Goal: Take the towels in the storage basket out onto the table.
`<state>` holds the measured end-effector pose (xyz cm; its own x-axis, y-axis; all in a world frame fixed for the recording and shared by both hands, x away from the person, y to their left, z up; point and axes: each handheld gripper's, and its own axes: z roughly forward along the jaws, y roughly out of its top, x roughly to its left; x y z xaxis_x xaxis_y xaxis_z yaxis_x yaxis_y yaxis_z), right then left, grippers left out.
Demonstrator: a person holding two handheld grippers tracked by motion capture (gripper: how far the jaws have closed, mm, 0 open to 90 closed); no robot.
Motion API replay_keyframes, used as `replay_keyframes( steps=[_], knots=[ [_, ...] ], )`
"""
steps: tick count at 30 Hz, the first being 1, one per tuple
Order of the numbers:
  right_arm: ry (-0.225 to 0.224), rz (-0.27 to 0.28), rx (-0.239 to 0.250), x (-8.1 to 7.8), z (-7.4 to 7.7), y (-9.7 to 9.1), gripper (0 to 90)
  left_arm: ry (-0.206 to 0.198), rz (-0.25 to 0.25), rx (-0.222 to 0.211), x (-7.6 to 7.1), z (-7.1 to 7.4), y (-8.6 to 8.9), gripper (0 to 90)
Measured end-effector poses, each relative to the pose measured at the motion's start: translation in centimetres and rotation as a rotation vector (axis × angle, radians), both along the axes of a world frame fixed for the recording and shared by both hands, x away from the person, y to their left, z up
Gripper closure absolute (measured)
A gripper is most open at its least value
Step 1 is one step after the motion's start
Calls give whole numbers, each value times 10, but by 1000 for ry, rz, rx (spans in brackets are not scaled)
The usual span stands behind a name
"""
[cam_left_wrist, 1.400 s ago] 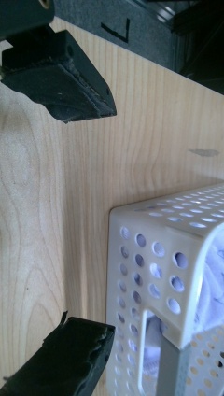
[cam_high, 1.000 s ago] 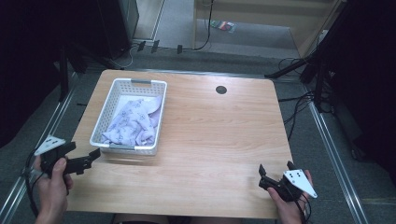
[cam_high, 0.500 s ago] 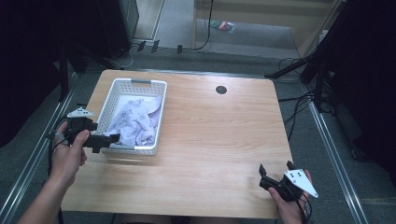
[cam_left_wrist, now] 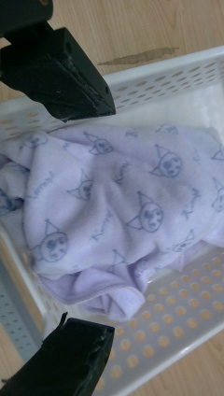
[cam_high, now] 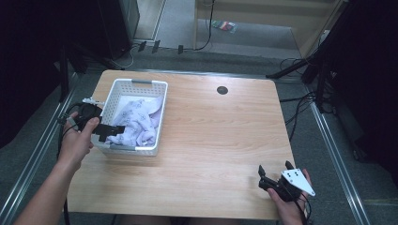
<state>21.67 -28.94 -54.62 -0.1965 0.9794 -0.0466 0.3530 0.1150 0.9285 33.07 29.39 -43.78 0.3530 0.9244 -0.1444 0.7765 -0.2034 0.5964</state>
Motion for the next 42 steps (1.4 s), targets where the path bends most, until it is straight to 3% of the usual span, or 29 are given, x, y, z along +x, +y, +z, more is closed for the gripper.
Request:
replay_keyframes(
  steps=[2, 8, 14, 18, 24, 31, 36, 40, 42],
  knots=[
    [24, -2, 12, 2, 0, -1, 41, 22, -8, 13, 5, -1, -2, 0],
    [30, 4, 2, 2, 0, 0, 43, 51, -25, 45, 20, -2, -15, 0],
    [32, 7, 9, 1, 0, 0, 46, 113, -28, 77, 39, -6, -26, 0],
    [33, 6, 1, 1, 0, 1, 50, 155, -20, 112, 52, -15, -33, 0],
    [40, -1, 9, 2, 0, 0, 55, 207, -6, 128, 69, -28, -34, 0],
    [48, -4, 19, 3, 0, -1, 58, 278, -30, 138, 80, -44, -44, 0],
    [47, -5, 17, 3, 0, -1, 61, 322, -27, 174, 85, -56, -50, 0],
    [48, -3, 10, 3, 0, 0, 63, 367, -29, 271, 85, -66, -60, 0],
    [49, -5, 10, 3, 0, 0, 64, 369, -22, 284, 85, -68, -62, 0]
  ],
)
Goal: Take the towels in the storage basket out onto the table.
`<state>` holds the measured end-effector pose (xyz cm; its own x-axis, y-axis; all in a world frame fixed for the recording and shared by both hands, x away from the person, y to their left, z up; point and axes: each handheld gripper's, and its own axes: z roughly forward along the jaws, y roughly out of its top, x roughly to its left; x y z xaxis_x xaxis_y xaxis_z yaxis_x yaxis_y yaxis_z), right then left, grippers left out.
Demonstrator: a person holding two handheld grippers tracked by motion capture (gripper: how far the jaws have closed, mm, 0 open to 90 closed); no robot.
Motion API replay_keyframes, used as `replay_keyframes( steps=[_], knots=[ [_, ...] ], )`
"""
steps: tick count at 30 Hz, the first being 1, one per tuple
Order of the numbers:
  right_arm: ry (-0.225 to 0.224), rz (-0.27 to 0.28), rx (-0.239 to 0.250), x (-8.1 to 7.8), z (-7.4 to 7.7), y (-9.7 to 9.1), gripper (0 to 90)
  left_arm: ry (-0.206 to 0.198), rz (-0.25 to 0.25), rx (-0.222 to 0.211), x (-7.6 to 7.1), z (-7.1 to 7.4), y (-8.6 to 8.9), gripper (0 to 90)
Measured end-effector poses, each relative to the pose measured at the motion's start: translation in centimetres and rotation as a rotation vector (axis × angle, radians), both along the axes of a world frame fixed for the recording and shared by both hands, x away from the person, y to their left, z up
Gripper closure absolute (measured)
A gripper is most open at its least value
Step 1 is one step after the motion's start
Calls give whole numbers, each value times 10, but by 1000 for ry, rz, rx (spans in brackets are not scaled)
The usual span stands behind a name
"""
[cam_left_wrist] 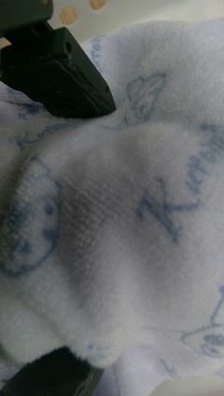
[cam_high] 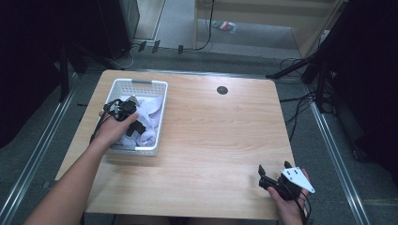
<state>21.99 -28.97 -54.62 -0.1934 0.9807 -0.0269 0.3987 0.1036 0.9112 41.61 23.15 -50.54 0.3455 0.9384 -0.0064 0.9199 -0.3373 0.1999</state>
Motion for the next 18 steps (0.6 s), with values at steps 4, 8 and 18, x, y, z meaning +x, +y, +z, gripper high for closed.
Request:
replay_keyframes(
  steps=[4, 8, 18],
  knots=[
    [0, -2, -9, 0, 0, 1, 67, 44, 21, 39, 1, -5, -3, 0],
    [8, 0, -14, 0, 0, 2, 69, 59, 3, 83, 1, -8, -7, 6],
    [6, 7, -33, 0, 0, 3, 84, 16, 39, 87, -2, 3, 2, 464]
  ],
)
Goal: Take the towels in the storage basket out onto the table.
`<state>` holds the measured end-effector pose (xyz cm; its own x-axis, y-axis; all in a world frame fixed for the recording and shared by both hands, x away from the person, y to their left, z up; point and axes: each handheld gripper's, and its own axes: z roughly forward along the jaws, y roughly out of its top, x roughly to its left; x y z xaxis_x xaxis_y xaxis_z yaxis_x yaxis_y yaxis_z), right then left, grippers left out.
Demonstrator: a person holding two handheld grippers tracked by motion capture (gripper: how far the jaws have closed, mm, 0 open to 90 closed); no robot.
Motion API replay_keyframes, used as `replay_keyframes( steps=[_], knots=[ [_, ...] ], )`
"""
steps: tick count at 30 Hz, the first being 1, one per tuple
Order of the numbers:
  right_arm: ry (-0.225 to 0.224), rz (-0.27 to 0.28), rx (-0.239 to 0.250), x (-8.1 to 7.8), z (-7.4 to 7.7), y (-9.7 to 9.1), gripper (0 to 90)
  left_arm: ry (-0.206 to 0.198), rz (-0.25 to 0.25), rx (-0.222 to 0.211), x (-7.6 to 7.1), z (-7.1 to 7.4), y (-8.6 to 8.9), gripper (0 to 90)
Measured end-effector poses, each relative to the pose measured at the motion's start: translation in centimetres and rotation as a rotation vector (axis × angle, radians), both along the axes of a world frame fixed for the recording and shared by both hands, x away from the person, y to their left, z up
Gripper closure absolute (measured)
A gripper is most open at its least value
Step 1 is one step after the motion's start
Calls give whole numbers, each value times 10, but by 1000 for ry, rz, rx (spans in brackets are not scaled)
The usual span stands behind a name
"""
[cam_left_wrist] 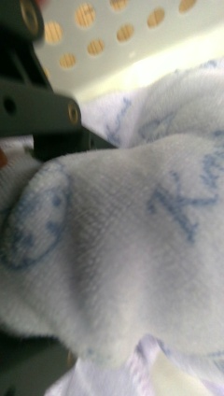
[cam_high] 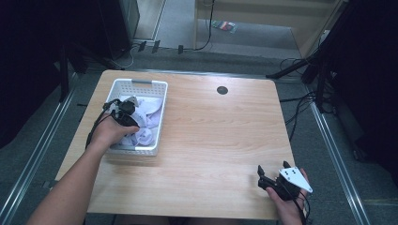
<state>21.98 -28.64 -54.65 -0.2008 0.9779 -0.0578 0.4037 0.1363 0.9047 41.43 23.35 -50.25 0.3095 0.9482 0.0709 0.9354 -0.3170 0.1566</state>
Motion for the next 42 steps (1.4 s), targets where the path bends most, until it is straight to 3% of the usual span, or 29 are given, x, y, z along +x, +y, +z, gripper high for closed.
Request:
replay_keyframes(
  steps=[5, 9, 10, 15, 22, 31, 42],
  knots=[
    [3, 1, -15, 0, 0, 2, 98, -23, 6, 20, -2, 2, -3, 575],
    [6, -1, -10, 0, 0, 1, 100, -32, 16, -27, -2, 6, 3, 600],
    [4, -2, -10, 0, 0, 1, 100, -17, 12, -52, -3, 9, 5, 600],
    [-9, 1, -24, -1, 0, 3, 115, -51, 16, -87, -7, 17, 9, 604],
    [-13, -5, -26, -1, 0, 3, 122, -59, 18, -117, -12, 30, 16, 603],
    [-11, -8, -34, -1, 0, 4, 126, -118, 10, -122, -15, 55, 20, 598],
    [-10, -3, -37, -1, 0, 4, 129, -144, 11, -101, -16, 78, 20, 594]
  ],
)
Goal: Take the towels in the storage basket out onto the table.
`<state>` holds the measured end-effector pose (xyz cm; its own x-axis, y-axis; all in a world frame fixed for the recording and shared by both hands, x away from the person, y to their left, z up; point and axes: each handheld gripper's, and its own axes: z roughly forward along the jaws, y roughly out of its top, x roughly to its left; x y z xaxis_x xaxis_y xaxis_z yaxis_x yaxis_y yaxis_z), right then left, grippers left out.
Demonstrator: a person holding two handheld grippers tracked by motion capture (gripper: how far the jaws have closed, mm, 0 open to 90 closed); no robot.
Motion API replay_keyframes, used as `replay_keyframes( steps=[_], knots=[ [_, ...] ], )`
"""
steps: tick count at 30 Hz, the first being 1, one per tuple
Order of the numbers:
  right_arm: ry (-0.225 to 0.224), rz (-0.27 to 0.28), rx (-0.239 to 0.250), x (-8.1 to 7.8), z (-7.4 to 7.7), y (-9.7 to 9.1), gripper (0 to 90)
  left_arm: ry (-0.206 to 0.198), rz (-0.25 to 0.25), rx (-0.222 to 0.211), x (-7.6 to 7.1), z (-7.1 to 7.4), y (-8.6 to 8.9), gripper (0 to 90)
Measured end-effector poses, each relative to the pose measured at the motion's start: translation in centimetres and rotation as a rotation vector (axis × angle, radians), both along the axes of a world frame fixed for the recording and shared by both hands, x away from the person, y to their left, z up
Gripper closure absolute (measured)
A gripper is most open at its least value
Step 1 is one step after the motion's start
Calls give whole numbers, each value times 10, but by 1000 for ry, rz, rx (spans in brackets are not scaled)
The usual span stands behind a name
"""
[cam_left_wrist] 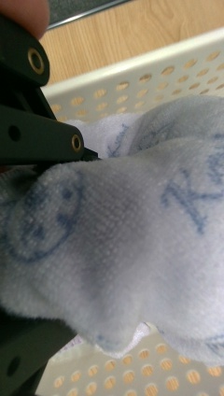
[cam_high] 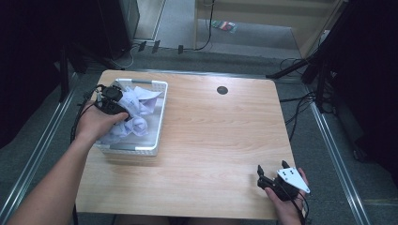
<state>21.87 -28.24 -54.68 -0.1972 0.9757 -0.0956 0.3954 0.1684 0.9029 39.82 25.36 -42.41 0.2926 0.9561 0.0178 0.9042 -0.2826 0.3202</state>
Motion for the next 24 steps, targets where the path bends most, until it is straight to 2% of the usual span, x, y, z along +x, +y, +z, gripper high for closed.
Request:
replay_keyframes(
  steps=[9, 21, 24],
  knots=[
    [-3, 2, 4, 0, 0, 0, 130, -33, -4, 10, 0, 23, 1, 588],
    [-7, 0, 9, 0, 0, -1, 129, -75, -9, -21, -6, 45, -2, 585],
    [-7, -1, 9, 0, 0, -1, 129, -102, -18, -32, -8, 50, -6, 584]
  ],
)
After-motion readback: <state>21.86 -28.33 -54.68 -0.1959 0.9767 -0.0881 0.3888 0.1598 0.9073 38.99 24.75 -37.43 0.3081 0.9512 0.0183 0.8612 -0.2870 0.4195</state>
